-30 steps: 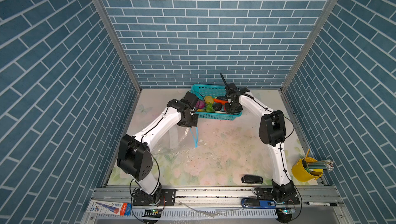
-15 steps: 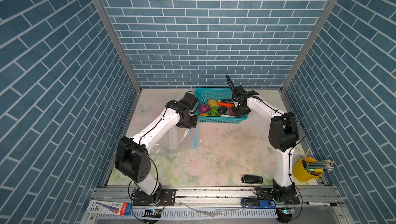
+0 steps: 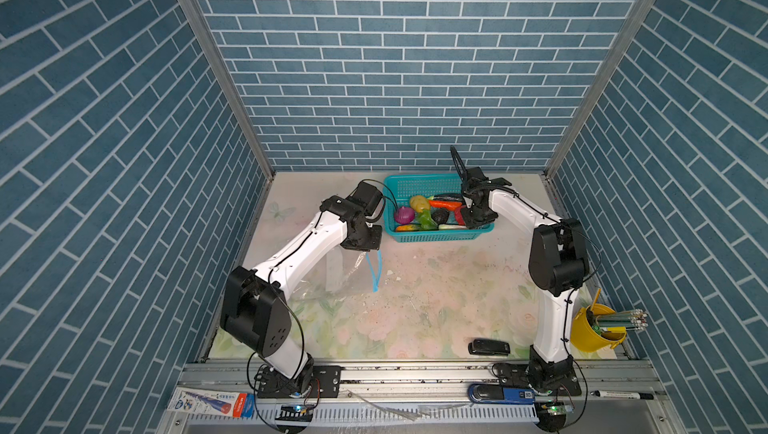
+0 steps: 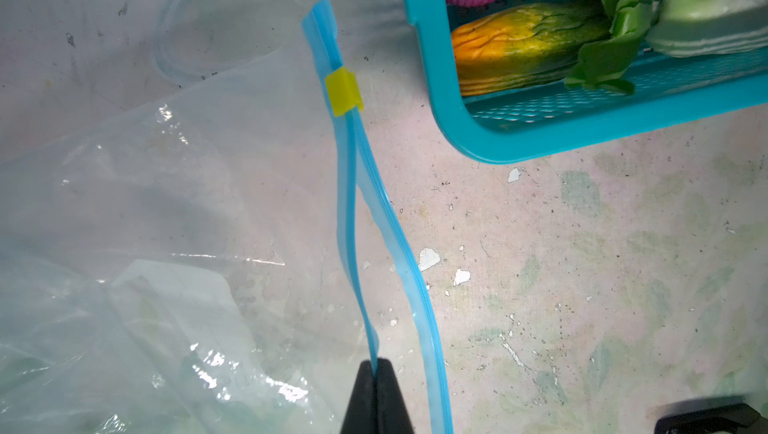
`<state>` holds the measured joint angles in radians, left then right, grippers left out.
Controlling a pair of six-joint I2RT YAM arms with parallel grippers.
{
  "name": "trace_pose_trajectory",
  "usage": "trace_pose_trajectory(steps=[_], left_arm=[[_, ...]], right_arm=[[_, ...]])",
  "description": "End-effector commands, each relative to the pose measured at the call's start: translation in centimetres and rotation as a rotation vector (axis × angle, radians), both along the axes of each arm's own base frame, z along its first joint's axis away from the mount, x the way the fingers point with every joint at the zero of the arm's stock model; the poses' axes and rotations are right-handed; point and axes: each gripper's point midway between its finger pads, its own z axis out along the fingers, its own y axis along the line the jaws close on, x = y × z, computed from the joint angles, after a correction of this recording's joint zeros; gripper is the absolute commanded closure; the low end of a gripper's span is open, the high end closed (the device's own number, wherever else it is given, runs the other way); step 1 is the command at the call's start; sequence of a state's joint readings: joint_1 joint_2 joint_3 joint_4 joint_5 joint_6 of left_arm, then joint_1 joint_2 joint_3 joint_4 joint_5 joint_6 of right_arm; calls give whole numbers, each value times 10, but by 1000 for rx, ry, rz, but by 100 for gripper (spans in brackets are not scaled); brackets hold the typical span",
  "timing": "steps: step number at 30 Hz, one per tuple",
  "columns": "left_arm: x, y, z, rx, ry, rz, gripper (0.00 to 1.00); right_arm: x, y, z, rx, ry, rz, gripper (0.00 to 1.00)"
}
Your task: Place the food in the zip-top bag and seal the zipper
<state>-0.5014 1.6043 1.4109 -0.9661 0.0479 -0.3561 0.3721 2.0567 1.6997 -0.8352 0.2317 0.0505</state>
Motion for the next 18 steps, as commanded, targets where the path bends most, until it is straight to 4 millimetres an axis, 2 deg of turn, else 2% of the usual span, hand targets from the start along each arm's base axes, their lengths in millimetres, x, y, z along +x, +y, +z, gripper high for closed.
trace_pose_trajectory(steps=[1,4,10,14,18], left_arm=[[-2,0,4,-20,-5,4,100],[-1,-3,5,-34,-8,-7,100],[4,-15,5,-72,-3,-45,100],[13,-20,5,-76,-21,-59,100],[17,-23,3,-70,-19,-78,100]], right_arm=[[-5,-17,13,-57,-17,8,55],[-8,-8,23,4,-17,8,55],[-14,46,58,321,-61,32,53],[-2,67,70,385,-92,61,53],[14,79,68,380,-74,66,52]])
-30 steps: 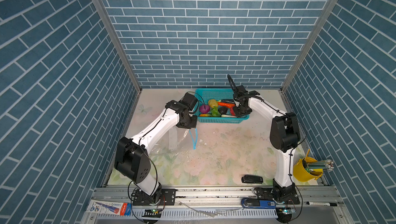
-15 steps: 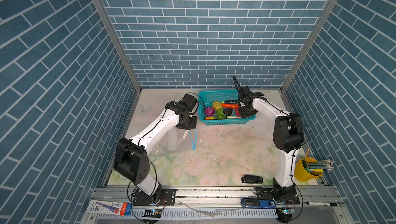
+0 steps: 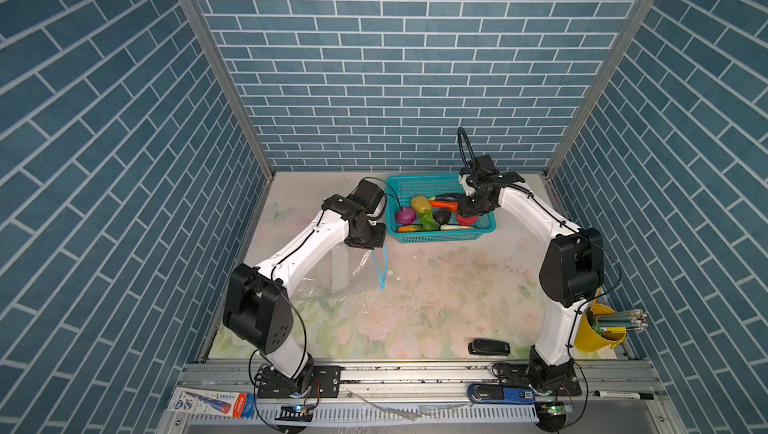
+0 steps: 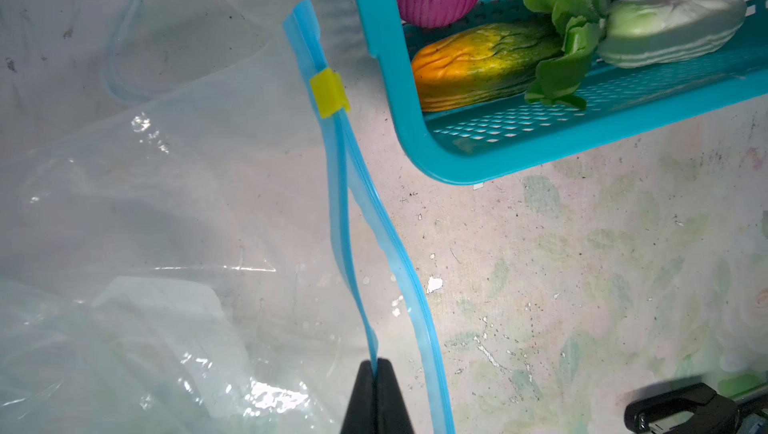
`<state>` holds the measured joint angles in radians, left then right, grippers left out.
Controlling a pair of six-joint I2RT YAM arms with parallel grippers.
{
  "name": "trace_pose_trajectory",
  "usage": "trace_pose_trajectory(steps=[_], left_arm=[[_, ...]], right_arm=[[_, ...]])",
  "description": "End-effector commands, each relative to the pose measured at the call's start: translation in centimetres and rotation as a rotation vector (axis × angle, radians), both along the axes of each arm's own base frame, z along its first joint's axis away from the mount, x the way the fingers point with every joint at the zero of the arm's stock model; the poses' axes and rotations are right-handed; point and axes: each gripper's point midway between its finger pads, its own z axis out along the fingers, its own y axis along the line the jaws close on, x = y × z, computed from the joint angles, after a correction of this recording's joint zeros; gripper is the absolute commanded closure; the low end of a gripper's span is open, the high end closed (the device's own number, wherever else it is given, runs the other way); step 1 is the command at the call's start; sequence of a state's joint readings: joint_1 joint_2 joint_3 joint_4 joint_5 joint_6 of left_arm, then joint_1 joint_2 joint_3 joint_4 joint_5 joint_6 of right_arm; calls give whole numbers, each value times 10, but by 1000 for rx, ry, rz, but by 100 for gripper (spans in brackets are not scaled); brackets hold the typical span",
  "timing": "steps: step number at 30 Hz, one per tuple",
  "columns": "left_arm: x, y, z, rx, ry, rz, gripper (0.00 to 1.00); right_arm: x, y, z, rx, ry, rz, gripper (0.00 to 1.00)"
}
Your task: Place the food in the zip-top bag and seal the zipper
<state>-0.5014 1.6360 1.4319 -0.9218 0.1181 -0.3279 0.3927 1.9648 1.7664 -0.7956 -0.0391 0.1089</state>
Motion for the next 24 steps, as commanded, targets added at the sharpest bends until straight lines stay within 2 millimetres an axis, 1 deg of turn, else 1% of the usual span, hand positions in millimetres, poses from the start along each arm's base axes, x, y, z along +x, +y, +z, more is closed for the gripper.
trace_pose_trajectory(steps=[1,4,6,7,8,10,12,14,15,16,19,21,24], left_arm=[[10,-5,2,-2,-15,-30,100],[13,-7,3,-2,-20,-41,100],[14,-9,4,-11,-25,-43,100],[15,-11,5,-22,-27,-46,100],[15,-12,4,-29,-25,-48,100],[15,-15,5,-40,-21,-54,100],[14,-14,4,-36,-18,-58,100],[14,-14,4,-37,-18,-63,100],[14,-14,4,-36,-18,-63,100],[14,-14,4,-39,-17,-62,100],[15,-17,4,-51,-15,-67,100],[15,-17,5,-55,-18,-66,100],[15,-17,5,-55,-22,-63,100]], right_arm=[[13,20,2,48,18,5,52],[22,28,-7,25,46,26,51],[29,30,-9,5,52,28,51],[32,30,-21,-20,74,25,50],[35,28,-24,-42,79,20,50],[40,25,-29,-76,91,23,50],[42,29,-29,-69,100,29,49],[42,45,-25,-3,105,46,49],[41,56,-22,48,111,63,49],[40,69,-17,91,102,81,49],[40,97,-3,151,69,129,49],[39,111,-1,161,52,150,49],[38,131,-8,185,51,162,48]])
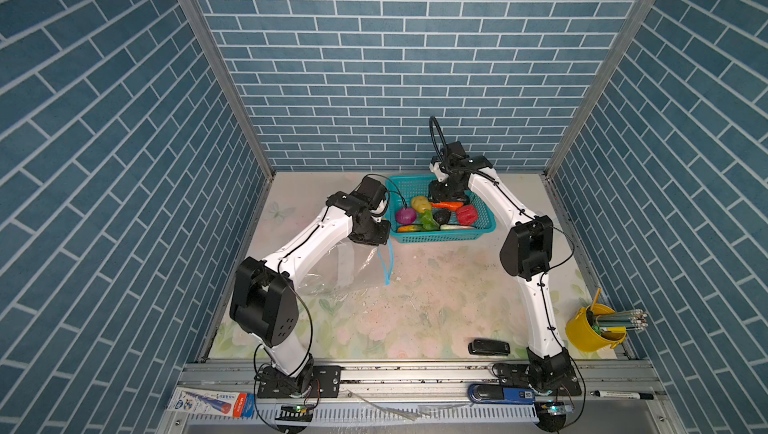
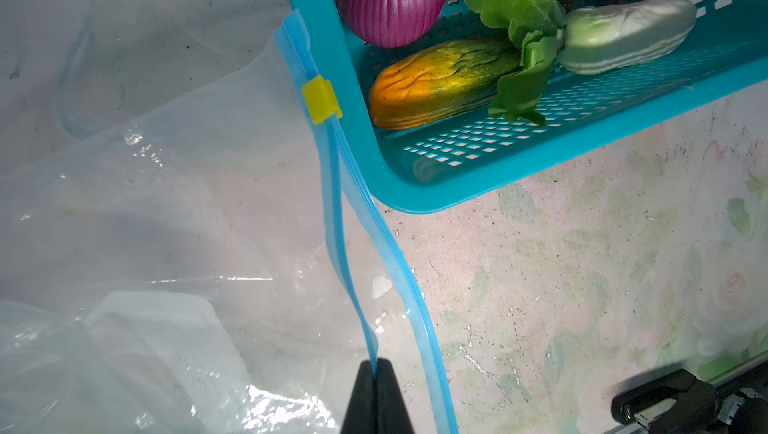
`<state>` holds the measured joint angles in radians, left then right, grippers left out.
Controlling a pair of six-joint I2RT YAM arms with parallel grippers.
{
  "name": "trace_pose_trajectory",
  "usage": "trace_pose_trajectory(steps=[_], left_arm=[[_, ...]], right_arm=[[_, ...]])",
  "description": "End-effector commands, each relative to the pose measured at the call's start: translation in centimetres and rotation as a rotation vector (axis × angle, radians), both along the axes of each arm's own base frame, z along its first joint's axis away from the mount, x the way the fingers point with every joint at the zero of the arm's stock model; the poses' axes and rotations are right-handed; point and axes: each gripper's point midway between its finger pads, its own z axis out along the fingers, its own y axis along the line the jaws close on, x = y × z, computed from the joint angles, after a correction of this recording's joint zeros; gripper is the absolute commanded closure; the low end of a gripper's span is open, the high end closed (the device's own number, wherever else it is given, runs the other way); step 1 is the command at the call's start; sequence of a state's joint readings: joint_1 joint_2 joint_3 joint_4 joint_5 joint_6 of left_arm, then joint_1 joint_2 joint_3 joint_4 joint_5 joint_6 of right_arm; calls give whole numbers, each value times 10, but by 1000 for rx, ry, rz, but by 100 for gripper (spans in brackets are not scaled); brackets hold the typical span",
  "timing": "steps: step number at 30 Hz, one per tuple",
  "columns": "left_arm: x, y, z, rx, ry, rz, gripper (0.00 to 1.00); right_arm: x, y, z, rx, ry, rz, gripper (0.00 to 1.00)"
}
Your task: Place the food in the zip-top bag and seal the zipper
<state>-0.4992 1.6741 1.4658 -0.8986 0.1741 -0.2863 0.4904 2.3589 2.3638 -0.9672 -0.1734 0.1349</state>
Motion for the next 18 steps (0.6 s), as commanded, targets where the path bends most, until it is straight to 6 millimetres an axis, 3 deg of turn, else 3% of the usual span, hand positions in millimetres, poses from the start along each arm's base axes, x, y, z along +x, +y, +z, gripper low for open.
trace_pose_trajectory(steps=[1,9,18], left_arm=[[7,-2,4,-10,-19,-7,100],[5,-1,7,-24,-18,2,100],[3,1,7,-26,-17,4,100]], right_arm=[[-4,34,-9,56,20,31,47],[-4,63,-21,9,-50,118,36],[-6,72,-55,-38,-31,152,14]])
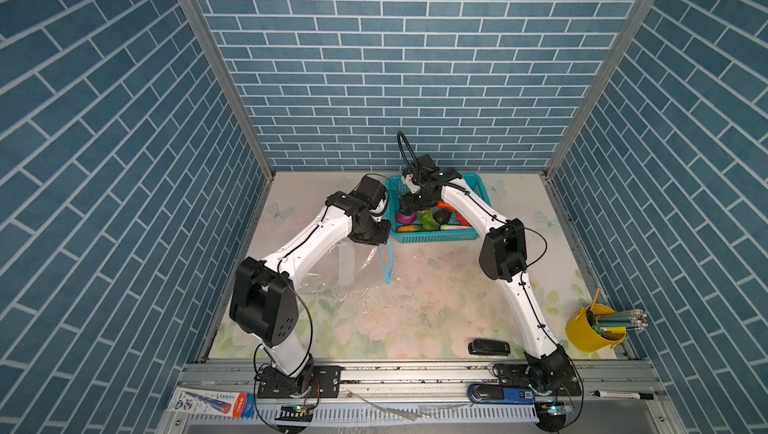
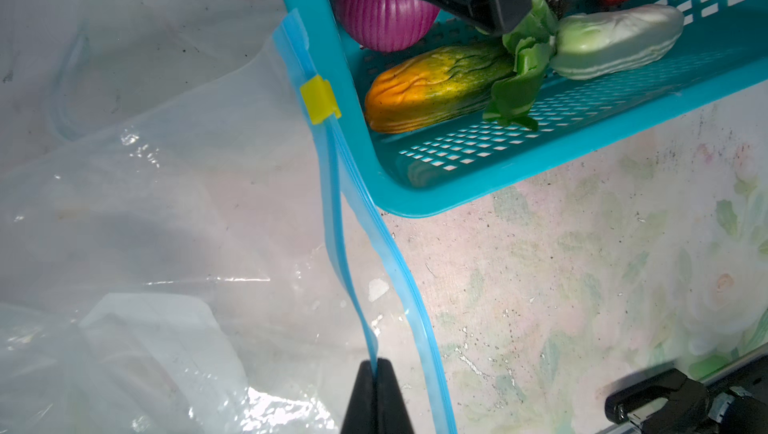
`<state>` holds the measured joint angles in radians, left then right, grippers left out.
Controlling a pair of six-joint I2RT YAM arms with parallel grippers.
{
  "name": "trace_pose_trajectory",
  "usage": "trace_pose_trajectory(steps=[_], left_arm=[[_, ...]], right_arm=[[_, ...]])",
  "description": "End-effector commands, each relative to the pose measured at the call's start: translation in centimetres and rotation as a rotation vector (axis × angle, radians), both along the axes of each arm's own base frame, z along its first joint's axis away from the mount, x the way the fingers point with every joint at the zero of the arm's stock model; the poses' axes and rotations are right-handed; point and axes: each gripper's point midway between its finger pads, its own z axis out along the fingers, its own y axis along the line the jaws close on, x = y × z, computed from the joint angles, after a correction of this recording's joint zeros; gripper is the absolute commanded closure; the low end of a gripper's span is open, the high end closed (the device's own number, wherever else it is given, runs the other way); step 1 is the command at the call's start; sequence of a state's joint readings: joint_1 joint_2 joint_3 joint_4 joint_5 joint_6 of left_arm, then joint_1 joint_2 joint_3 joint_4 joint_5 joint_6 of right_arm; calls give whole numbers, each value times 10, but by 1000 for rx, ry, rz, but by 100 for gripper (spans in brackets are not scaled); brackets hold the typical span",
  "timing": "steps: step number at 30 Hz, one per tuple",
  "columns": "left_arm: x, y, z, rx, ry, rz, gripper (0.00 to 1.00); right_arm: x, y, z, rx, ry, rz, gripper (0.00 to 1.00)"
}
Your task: Place the food in the zip-top bag and seal the zipper
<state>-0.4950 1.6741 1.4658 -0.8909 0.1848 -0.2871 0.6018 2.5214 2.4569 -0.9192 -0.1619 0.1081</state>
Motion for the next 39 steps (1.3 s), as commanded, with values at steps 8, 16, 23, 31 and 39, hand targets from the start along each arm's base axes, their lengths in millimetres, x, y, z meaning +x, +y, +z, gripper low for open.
trace_pose_trajectory(steps=[8,16,23,31,39], left_arm=[[1,0,3,-18,-7,0,100],[1,-2,2,-27,-1,-6,100],[1,-2,3,-29,0,-6,100],[2,-2,4,-32,3,-6,100],[1,-2,4,-39,10,-6,100]], right_arm=[[6,17,-17,-18,-47,60,10],[8,19,-31,-41,-52,77,7],[9,25,-34,-40,-62,93,8],[6,27,-30,-24,-54,106,18],[4,25,-22,-13,-47,88,26]])
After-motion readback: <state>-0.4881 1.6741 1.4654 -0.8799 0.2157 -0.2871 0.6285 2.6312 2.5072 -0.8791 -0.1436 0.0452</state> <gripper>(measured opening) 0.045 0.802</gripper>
